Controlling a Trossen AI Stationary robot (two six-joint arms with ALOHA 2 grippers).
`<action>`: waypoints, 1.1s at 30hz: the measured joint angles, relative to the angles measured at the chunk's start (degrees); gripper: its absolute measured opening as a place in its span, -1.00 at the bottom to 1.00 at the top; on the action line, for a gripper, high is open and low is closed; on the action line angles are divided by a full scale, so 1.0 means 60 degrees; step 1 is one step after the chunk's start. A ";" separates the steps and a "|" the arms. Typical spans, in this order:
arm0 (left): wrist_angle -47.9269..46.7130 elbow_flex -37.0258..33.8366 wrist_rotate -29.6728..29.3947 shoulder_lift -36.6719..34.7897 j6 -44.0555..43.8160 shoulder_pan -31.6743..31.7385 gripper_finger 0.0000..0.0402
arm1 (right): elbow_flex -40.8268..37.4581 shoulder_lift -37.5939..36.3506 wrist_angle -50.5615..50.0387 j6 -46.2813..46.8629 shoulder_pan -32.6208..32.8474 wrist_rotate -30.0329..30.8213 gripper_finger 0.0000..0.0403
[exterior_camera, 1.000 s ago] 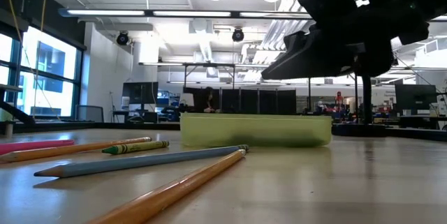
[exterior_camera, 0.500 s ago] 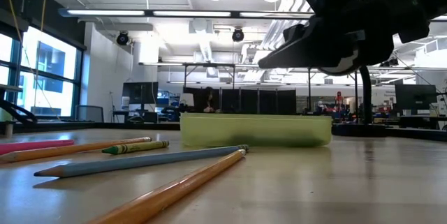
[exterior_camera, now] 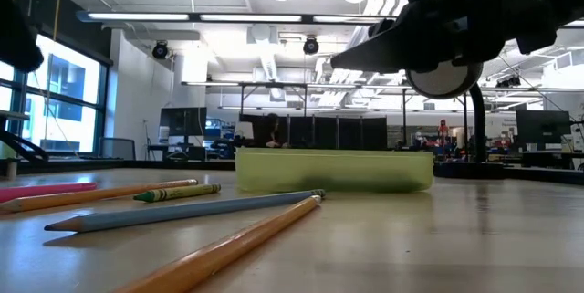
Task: Pick & place school supplies into a supply box
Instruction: Put the pink pen into the yellow supply box
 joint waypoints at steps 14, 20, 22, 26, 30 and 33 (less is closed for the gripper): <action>0.0575 0.0004 0.1752 -0.0139 0.0055 0.0420 -0.67 | 0.0000 0.0000 0.0084 0.0000 0.0000 0.0000 -0.51; 0.0653 0.0000 0.2762 -0.0139 0.0766 0.1036 -0.67 | 0.0000 0.0000 0.0080 0.0000 -0.0001 -0.0143 -0.51; 0.0701 0.0000 0.2723 -0.0139 0.1166 0.1169 -0.67 | 0.0000 0.0000 0.0077 0.0000 0.0000 -0.0144 -0.51; 0.0720 0.0000 0.2648 -0.0139 0.1768 0.1240 -0.67 | 0.0000 0.0000 0.0077 0.0000 0.0000 -0.0146 -0.51; 0.0875 0.0000 0.3005 -0.0139 0.1889 0.1222 -0.67 | 0.0000 0.0000 0.0077 0.0000 -0.0004 -0.0145 -0.51; 0.1184 0.0000 0.3227 -0.0139 0.2254 0.1219 -0.67 | 0.0000 0.0000 0.0077 0.0000 -0.0004 -0.0145 -0.51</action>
